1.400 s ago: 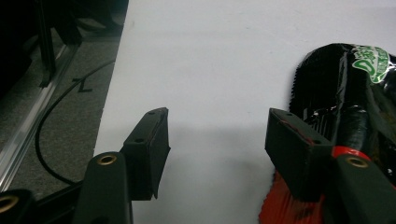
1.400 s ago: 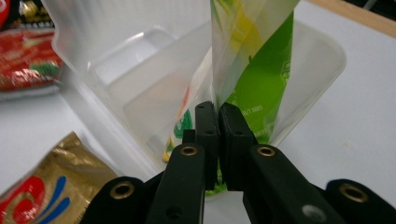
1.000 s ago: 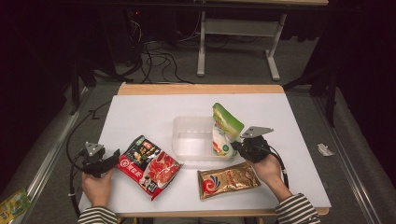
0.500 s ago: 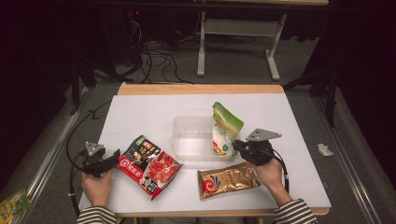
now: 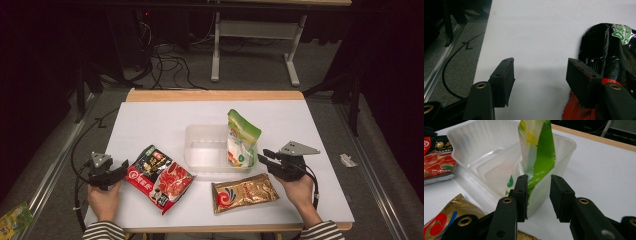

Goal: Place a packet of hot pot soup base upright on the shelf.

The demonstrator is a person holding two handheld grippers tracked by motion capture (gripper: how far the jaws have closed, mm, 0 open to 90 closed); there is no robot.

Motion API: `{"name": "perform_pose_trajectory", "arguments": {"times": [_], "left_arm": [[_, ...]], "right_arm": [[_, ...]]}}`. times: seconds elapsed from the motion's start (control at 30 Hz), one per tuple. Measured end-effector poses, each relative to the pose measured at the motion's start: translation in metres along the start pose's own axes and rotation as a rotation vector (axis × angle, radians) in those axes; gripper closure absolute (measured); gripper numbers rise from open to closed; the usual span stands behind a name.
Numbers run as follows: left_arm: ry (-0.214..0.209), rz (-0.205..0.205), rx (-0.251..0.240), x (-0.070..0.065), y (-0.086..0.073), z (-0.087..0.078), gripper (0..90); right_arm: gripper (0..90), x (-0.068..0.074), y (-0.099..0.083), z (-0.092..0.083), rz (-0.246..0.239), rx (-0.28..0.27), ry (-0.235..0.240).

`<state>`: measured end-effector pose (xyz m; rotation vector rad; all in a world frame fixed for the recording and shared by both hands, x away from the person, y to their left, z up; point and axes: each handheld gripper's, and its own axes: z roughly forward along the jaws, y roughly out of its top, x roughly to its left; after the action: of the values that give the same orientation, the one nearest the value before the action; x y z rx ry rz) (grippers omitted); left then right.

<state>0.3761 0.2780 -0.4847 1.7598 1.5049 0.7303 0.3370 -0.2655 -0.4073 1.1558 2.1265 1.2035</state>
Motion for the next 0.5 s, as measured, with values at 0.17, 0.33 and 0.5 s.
{"name": "perform_pose_trajectory", "arguments": {"times": [0.17,0.33,0.5], "left_arm": [[0.0,0.0,0.001,0.0,0.0,0.0,40.1],[0.003,-0.004,0.001,0.0,0.0,0.0,40.0],[0.003,-0.005,-0.002,0.0,0.0,0.0,40.1]], "right_arm": [[65.0,-0.003,-0.005,-0.005,0.018,-0.008,-0.015],[62.3,-0.005,-0.011,-0.01,0.039,-0.023,-0.029],[58.8,-0.006,-0.017,-0.013,0.03,-0.026,-0.045]]}}
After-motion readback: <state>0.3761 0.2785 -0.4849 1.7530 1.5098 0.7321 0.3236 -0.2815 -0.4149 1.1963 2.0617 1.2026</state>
